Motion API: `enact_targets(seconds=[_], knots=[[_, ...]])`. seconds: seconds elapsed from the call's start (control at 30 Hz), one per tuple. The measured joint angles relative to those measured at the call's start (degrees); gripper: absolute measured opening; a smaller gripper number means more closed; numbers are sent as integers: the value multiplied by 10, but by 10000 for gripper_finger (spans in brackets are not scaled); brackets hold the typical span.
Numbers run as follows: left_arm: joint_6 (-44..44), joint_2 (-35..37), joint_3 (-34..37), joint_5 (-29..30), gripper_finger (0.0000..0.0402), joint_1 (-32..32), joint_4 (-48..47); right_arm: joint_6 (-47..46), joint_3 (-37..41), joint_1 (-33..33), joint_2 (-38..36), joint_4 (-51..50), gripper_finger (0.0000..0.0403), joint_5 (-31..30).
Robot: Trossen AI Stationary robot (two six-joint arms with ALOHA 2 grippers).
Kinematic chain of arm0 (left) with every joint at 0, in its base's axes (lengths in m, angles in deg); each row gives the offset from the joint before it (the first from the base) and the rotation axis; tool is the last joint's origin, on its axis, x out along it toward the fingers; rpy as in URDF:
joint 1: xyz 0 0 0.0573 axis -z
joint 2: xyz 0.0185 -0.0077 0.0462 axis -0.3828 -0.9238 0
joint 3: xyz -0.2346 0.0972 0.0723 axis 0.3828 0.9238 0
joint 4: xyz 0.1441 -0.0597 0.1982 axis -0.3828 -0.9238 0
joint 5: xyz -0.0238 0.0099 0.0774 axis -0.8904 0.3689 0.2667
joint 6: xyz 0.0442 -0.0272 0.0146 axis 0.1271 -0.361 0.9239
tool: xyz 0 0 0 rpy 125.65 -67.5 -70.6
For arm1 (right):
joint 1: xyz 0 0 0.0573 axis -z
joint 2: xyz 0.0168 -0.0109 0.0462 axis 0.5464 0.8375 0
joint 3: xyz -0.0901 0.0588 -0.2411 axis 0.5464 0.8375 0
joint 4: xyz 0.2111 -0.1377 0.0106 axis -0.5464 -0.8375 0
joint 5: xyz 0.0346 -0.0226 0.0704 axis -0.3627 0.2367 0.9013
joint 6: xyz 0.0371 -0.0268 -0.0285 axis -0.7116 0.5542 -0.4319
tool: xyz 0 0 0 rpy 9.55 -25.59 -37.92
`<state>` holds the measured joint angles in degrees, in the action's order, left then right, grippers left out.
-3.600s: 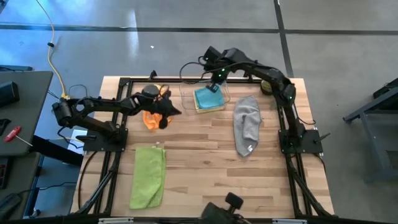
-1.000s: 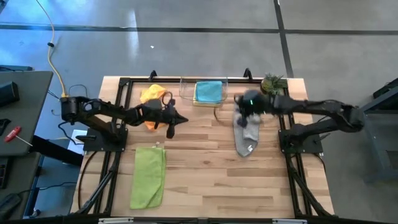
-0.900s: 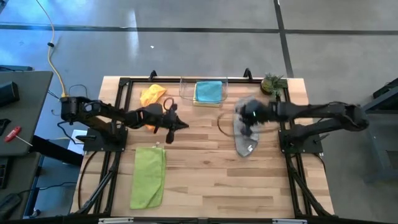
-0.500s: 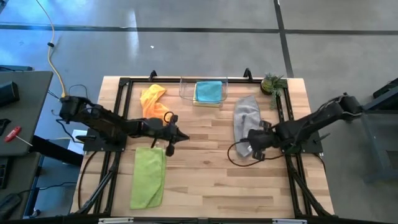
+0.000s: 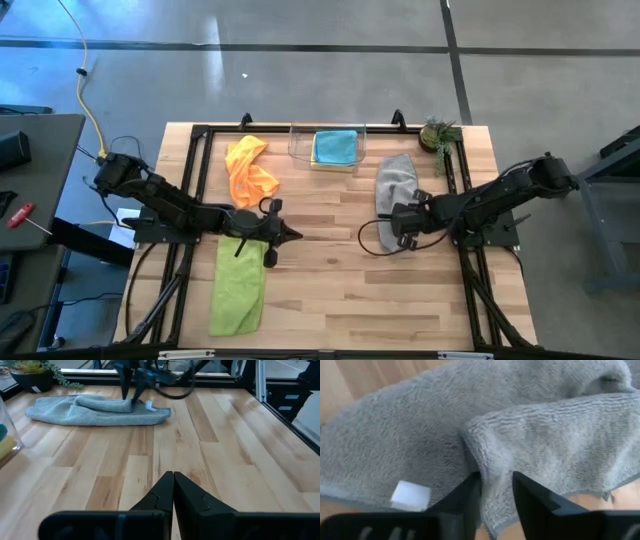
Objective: Fold microfiber towels
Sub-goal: Fold the gray towel on the table
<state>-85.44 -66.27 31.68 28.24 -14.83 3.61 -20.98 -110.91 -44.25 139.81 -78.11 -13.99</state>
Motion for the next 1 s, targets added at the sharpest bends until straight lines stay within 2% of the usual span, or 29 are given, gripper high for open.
enact_targets(seconds=[0.13,0.2,0.33,0.53,0.8,1.0], knots=[[-2,0,-3,1,1,20,-1,11,0,3,0,8,31,2],[-14,-5,-14,4,2,29,0,28,0,2,0,3,9,19],[-28,-35,-51,6,16,46,-4,28,-19,-2,0,-17,12,46],[-28,-100,-119,14,62,72,-19,22,-125,-28,0,-107,3,33],[2,-204,-223,25,145,90,-37,-2,-289,-55,0,-221,1,-24],[3,-218,-249,68,186,97,-49,-1,-394,-57,4,-248,0,-70]])
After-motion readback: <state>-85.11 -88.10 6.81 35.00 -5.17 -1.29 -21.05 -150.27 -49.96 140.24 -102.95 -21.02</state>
